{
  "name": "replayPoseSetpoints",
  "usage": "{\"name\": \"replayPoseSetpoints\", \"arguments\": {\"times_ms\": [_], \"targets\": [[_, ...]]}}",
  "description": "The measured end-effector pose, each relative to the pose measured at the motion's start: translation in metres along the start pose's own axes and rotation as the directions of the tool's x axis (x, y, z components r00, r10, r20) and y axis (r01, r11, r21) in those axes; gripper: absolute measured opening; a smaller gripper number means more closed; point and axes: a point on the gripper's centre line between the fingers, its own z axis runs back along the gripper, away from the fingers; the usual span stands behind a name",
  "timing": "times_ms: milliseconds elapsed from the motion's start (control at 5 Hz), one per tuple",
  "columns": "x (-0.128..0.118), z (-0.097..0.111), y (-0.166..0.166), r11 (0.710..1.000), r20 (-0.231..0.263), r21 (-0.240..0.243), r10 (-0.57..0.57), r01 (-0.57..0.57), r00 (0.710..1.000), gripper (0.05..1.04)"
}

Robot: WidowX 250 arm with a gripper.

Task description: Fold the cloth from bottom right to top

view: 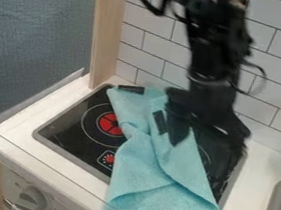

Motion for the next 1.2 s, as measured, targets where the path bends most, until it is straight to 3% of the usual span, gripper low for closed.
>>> {"name": "replayPoseSetpoints", "arguments": {"times_ms": [400,600,800,1200], "targets": [[-0.009,-0.033,-0.013,0.988,-0.173,0.062,-0.132,0.145,0.976,0.999],[-0.016,-0.049,-0.011,0.980,-0.228,0.071,-0.163,0.183,0.960,0.999],[-0.022,-0.066,-0.014,0.975,-0.264,0.032,-0.205,0.221,0.942,0.999],[-0.020,-0.077,-0.014,0.960,-0.252,0.014,-0.266,0.278,0.931,0.999]]}}
